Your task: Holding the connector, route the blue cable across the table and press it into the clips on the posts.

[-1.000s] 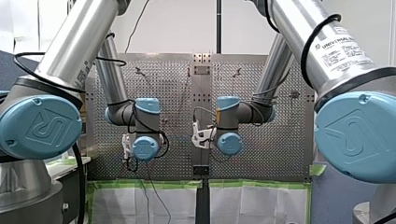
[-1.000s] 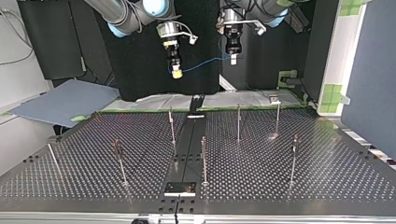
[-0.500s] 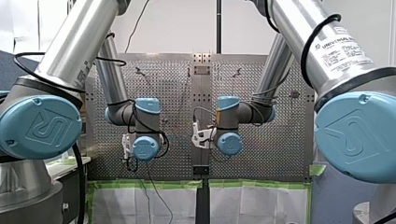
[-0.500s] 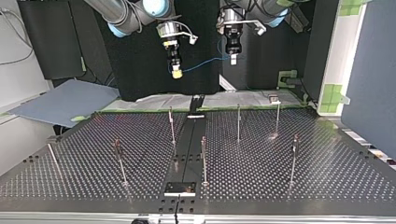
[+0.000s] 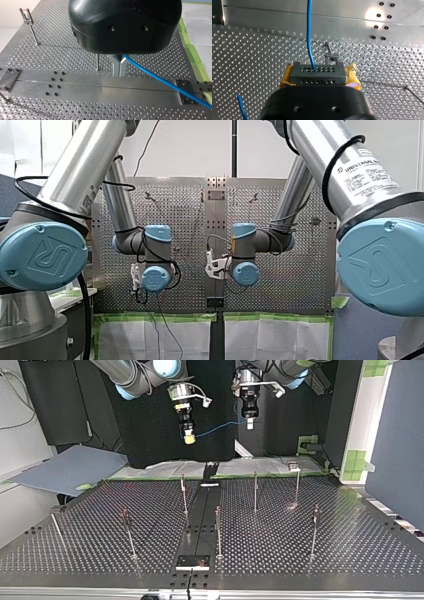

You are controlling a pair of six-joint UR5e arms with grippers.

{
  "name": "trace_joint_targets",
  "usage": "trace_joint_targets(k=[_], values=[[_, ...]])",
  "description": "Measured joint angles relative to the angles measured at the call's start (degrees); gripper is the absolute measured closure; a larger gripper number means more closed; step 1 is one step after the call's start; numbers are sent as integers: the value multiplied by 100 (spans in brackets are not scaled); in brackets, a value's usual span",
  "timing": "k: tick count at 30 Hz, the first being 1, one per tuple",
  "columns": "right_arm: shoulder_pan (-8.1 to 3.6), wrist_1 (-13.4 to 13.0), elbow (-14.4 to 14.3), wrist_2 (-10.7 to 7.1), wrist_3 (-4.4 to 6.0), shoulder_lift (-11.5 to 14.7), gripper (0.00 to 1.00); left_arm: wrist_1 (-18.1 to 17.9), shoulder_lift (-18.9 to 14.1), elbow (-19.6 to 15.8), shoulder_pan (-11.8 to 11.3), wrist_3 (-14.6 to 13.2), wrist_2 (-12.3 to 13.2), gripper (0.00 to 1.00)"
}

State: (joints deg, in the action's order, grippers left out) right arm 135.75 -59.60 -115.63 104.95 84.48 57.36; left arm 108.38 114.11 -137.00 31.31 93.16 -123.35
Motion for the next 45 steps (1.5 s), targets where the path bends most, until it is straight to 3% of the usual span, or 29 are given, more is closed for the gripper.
trace_joint_targets(k=[40, 45], values=[[1, 1, -2, 1, -2, -1, 100, -1, -6, 13, 6, -5, 6, 100], [15, 119, 35, 22, -29, -119, 100, 0, -7, 16, 8, -8, 8, 100]])
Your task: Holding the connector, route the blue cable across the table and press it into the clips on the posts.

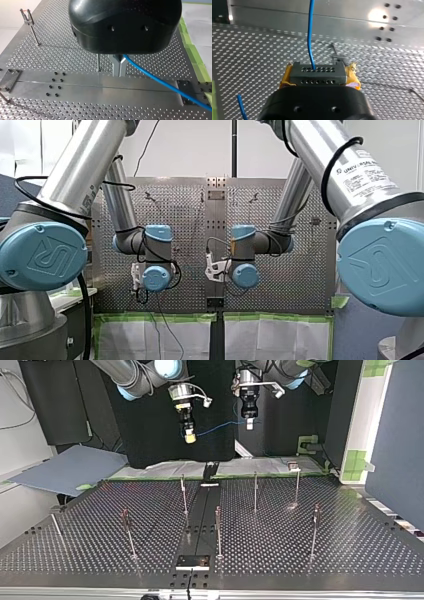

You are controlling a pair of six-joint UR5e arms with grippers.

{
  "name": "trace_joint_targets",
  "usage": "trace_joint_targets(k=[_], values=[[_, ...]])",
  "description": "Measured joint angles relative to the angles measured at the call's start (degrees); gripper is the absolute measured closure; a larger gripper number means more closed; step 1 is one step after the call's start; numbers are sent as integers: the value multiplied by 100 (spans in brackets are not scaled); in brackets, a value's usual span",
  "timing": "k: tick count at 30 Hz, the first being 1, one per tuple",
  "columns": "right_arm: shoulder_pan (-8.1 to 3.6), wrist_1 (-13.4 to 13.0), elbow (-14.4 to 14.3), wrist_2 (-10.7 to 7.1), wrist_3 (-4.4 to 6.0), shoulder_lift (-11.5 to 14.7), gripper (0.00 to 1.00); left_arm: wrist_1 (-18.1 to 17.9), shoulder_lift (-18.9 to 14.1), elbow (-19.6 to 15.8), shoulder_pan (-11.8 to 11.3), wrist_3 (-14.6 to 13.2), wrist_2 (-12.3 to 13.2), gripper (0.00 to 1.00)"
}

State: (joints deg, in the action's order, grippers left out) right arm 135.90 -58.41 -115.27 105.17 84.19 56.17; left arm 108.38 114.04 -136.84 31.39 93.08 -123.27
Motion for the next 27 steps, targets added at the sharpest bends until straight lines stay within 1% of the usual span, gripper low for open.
trace_joint_targets(k=[5, 12, 19, 23, 27], values=[[2, 174, 6, 4, -5, -230, 100, 0, -2, 2, 1, -1, 0, 100], [3, 212, 8, 4, -6, -534, 100, 0, -2, 2, 1, 0, 1, 100], [3, 215, 8, 4, -6, -581, 100, 17, -6, -1, 5, -19, -15, 100], [3, 214, 8, 4, -6, -583, 100, 171, -9, -4, 8, -168, -58, 100], [3, 214, 8, 4, -6, -584, 100, 360, -9, -6, 9, -244, -68, 100]])
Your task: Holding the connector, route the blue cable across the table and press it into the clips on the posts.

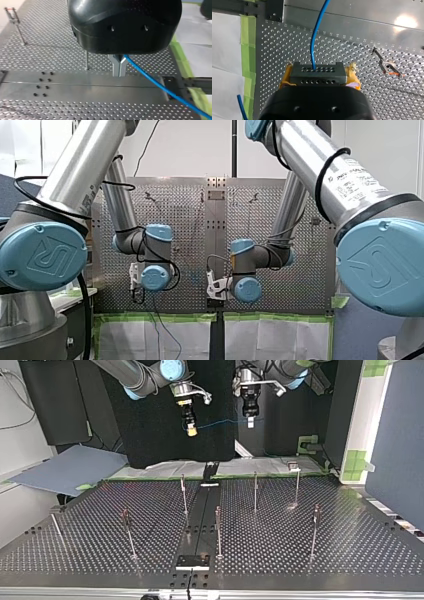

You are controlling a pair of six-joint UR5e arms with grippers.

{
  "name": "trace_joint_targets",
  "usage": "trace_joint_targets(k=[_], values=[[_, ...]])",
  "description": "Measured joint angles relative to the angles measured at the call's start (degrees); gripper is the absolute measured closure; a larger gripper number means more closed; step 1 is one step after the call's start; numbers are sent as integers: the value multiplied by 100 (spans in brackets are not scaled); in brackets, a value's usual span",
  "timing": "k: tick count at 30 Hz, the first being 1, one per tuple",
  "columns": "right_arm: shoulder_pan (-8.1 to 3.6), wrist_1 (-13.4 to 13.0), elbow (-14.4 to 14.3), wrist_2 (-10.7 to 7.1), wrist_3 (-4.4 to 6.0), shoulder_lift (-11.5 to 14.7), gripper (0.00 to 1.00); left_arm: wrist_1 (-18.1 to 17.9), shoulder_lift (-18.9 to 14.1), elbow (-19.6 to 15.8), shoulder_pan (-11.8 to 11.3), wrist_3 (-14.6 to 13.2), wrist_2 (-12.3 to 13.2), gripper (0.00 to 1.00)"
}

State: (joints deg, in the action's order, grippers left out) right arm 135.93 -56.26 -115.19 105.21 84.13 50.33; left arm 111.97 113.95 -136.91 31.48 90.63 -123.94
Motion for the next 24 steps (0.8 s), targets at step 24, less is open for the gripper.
trace_joint_targets(k=[24], values=[[52, 209, 208, 207, -17, 208, 100, 484, -187, 80, 34, 134, 13, 100]])
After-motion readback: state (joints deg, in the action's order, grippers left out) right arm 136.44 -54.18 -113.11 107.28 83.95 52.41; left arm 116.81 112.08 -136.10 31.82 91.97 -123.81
